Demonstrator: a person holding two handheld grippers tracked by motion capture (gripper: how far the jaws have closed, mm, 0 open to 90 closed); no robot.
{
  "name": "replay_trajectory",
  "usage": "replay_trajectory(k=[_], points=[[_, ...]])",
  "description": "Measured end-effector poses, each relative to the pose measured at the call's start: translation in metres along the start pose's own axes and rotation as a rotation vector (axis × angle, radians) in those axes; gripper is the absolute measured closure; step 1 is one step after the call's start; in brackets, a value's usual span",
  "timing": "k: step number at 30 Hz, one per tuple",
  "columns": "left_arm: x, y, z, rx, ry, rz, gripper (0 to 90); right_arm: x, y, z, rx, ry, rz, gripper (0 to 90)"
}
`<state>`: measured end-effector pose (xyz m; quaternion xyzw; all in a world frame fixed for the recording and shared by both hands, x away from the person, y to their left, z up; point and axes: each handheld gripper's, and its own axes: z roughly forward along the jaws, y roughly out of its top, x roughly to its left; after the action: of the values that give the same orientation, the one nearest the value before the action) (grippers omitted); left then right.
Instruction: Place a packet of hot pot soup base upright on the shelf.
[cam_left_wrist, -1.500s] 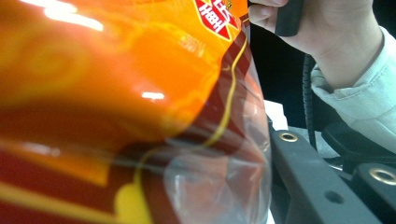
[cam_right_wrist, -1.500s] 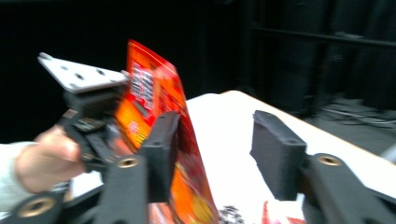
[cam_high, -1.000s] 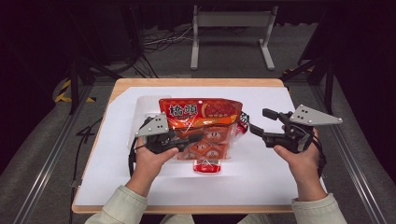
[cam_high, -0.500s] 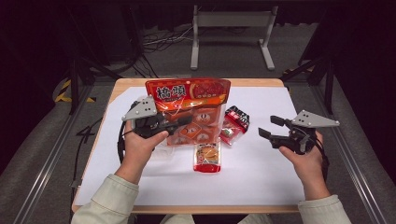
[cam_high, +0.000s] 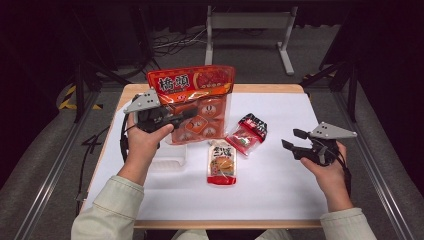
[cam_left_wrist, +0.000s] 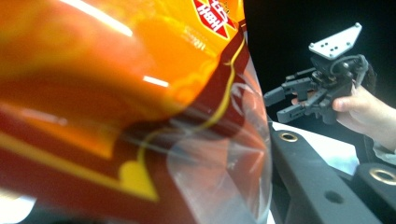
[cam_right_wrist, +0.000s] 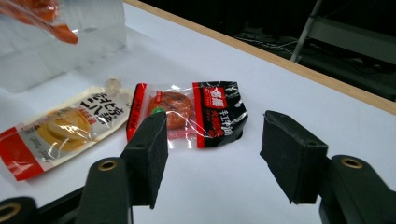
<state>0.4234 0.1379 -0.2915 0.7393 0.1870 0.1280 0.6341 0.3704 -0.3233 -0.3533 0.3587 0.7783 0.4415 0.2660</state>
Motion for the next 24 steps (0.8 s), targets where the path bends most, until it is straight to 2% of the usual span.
replay_trajectory(k=[3,9,14,16,20,24], points=[[0.008,0.001,0.0,-0.007,0.015,-0.006,71.2,-0.002,-0.003,0.002,0.004,0.0,0.009,42.3],[0.02,0.004,-0.001,-0.015,0.06,0.012,71.2,-0.006,-0.008,0.006,0.015,0.002,0.018,41.3],[0.029,0.004,-0.003,-0.032,0.09,0.002,71.1,-0.009,-0.011,0.009,0.019,0.007,0.029,40.8],[0.031,0.004,-0.004,-0.033,0.094,0.001,71.1,-0.009,-0.012,0.009,0.02,0.009,0.032,40.9],[0.037,0.004,-0.003,-0.031,0.136,0.023,71.1,-0.01,-0.013,0.01,0.02,0.01,0.033,41.7],[0.045,0.003,-0.003,-0.026,0.158,0.014,71.1,-0.011,-0.014,0.011,0.021,0.024,0.034,42.4]])
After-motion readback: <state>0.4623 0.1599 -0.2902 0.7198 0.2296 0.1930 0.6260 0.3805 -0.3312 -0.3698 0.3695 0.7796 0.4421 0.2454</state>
